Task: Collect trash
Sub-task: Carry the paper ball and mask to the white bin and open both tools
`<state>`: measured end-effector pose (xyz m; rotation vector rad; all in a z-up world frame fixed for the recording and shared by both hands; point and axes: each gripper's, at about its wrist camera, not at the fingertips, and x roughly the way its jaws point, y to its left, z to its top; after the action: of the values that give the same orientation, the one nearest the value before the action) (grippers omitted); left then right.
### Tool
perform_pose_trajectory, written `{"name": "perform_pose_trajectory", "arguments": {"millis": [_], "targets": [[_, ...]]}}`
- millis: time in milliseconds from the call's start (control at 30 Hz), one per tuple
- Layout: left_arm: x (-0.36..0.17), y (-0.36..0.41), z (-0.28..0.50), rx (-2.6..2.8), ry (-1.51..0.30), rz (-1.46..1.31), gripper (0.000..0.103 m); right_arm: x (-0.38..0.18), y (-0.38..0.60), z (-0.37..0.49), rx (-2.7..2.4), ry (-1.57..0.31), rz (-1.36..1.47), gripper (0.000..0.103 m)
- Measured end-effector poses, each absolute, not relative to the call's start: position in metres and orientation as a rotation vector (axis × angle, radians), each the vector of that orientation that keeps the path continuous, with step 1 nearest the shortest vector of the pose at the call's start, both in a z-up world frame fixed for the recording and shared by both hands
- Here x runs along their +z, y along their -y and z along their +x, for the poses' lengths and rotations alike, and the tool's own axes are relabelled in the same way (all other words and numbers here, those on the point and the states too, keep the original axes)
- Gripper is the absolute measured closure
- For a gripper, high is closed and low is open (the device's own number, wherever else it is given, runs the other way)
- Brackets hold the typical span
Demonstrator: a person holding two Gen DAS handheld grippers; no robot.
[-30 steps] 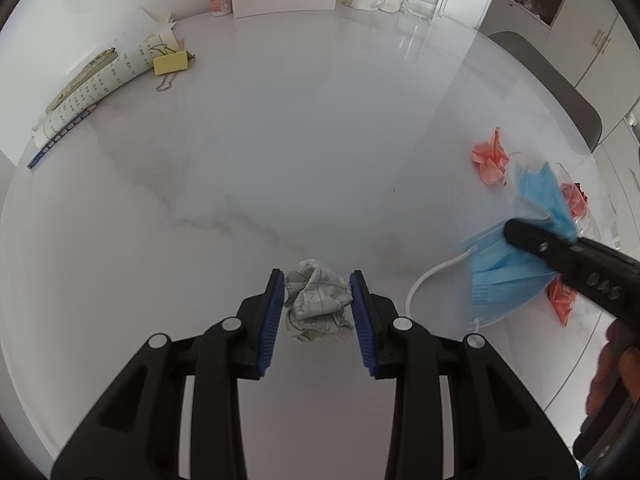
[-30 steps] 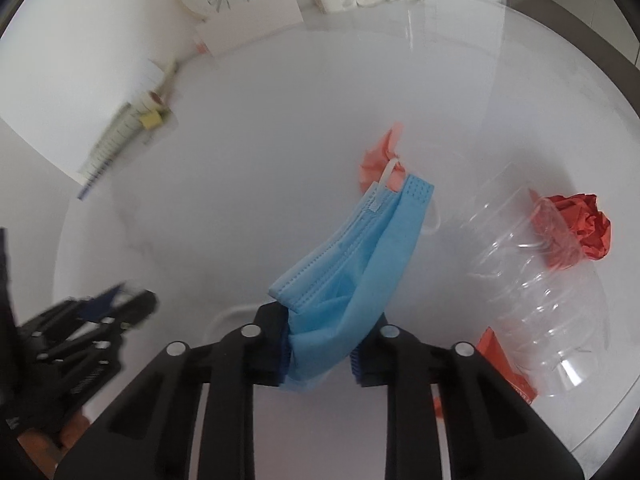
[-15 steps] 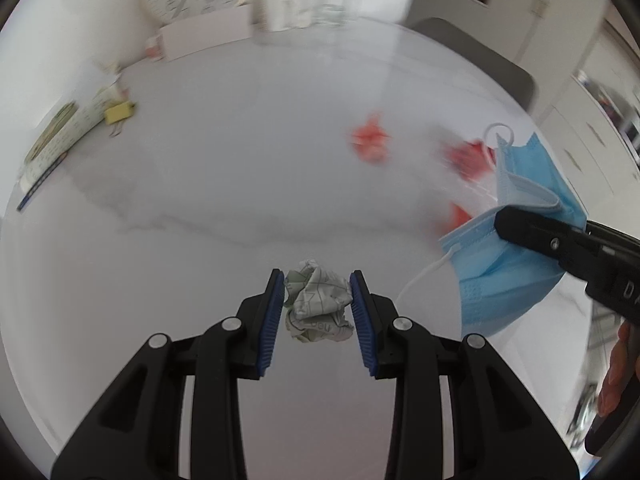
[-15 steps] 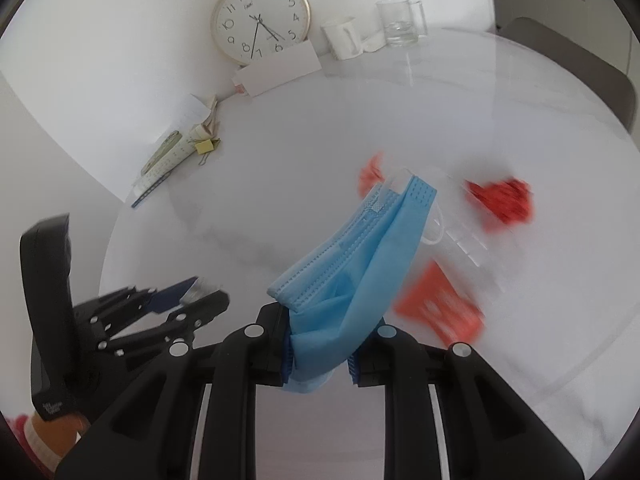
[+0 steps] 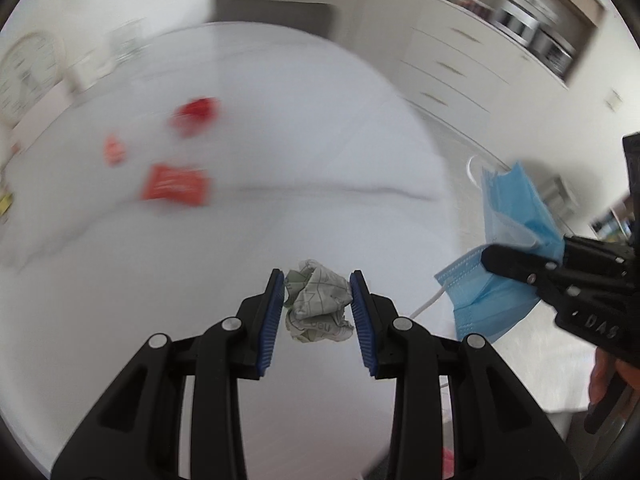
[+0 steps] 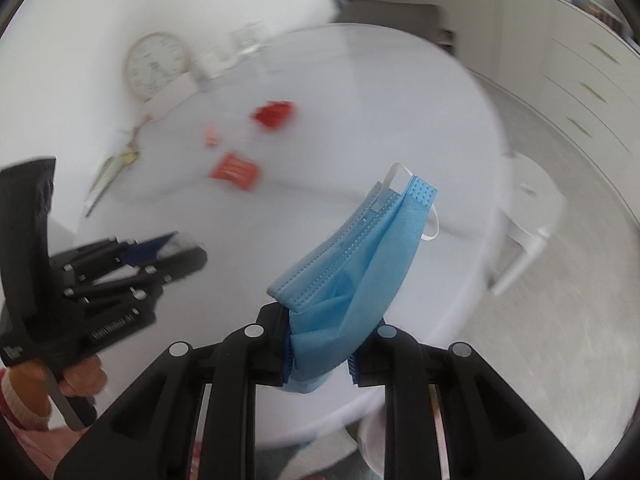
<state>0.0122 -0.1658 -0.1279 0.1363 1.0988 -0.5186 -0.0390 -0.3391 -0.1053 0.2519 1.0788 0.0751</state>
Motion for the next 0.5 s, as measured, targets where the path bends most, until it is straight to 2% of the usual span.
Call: {"name": "perform_pose_trajectory", "arguments": {"millis": [300, 500], "targets": [[-0.122, 0.291, -0.063, -0.733, -1.118, 0.24, 0.07, -0.125, 0.429, -0.153, -0.083, -1.104, 0.366, 0.082], [-0.132, 0.335, -0.09, -0.808, -1.157, 0.303, 0.07, -0.143, 0.456, -0.198, -0.127, -1.122, 0.421, 0.082]]}}
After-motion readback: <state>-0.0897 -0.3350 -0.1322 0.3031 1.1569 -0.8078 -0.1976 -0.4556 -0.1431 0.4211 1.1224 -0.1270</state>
